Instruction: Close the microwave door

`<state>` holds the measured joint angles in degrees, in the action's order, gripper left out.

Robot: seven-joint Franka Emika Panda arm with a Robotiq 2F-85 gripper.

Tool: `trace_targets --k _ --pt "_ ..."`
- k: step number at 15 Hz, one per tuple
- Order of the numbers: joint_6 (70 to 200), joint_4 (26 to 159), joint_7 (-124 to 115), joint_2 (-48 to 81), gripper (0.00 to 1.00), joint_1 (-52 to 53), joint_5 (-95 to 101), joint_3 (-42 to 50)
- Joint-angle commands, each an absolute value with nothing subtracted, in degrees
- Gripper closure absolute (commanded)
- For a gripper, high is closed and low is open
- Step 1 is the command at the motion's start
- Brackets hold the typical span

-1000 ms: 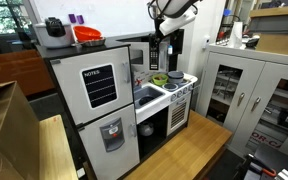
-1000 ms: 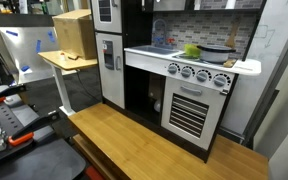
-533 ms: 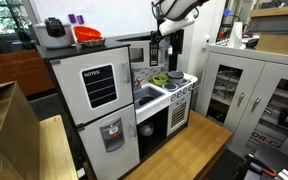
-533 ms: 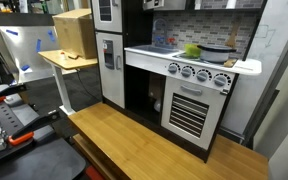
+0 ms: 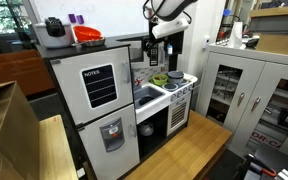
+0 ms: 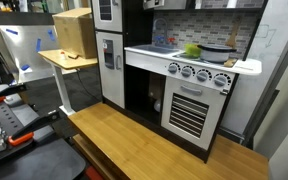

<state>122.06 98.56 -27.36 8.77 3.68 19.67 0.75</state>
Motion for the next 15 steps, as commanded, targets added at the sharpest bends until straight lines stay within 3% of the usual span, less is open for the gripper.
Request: trace_targets --k 1,15 --pt "125.29 101.97 -26.05 5.92 0.00 3.93 16.04 -0.10" --pt "126.40 100.54 -31.72 6.38 0.00 4.99 17.03 -0.48"
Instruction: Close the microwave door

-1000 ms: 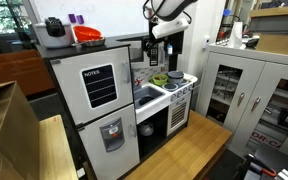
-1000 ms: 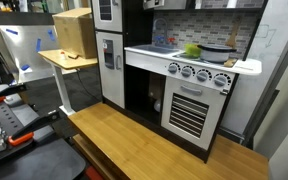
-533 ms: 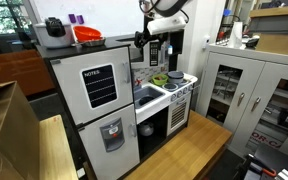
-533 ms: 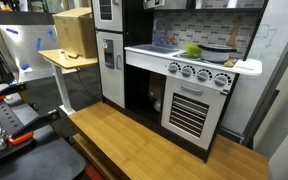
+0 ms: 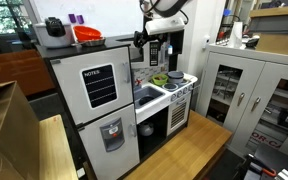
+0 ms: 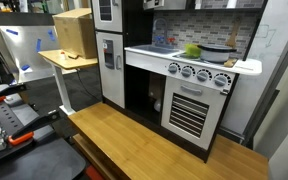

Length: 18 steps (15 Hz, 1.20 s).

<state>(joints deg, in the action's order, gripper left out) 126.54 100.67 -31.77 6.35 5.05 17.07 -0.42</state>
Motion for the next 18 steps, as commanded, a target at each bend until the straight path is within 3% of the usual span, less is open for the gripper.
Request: trace_targets --k 1,10,11,12,18 --pt "126.40 100.54 -31.72 6.38 0.00 4.99 17.03 -0.48" --pt "128.24 97.68 -36.74 10.52 0.00 4.58 16.80 0.97" --pt "128.97 97.31 -36.88 11.18 0.25 4.65 16.79 1.21" --pt "129.54 96.83 -37.03 11.86 0.26 4.74 16.82 1.43" --pt "130.41 91.84 -41.00 15.66 0.68 5.07 17.20 3.19"
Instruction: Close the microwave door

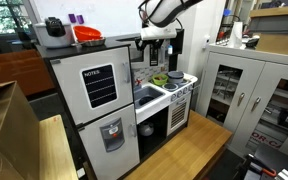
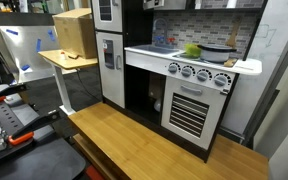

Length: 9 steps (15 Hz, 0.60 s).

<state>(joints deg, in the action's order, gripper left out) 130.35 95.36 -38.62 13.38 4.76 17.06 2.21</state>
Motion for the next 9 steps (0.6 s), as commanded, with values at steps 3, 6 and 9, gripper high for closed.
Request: trace_targets --k 3,6,9 --pt "129.58 87.92 -42.96 17.85 0.88 4.92 16.85 4.36" --pt "128.49 82.70 -44.19 20.88 1.00 4.93 16.76 5.59" --pt "126.24 77.49 -45.71 23.93 1.00 5.27 16.85 6.78"
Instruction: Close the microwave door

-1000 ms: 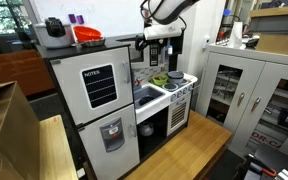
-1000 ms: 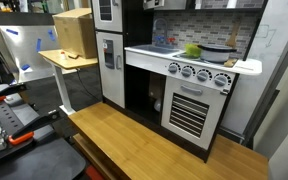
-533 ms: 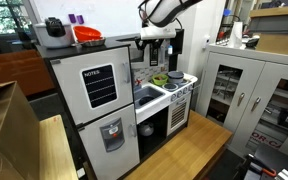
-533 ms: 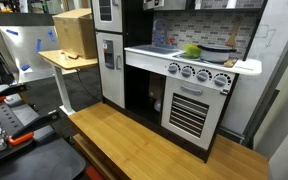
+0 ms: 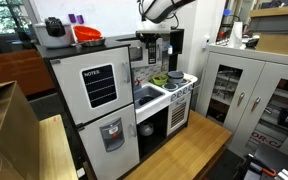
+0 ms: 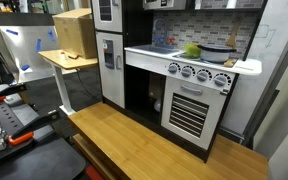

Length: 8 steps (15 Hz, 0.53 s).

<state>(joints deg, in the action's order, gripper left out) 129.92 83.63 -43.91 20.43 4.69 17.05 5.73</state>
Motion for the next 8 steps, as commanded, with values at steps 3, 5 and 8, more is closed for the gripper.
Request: trace_targets --k 3,5,8 --pt "123.07 74.08 -46.48 25.87 1.00 5.46 16.43 7.22" --pt "122.08 72.30 -47.63 26.87 1.00 5.55 16.52 7.36" --pt "125.93 70.74 -44.56 28.24 1.00 4.37 13.94 5.89"
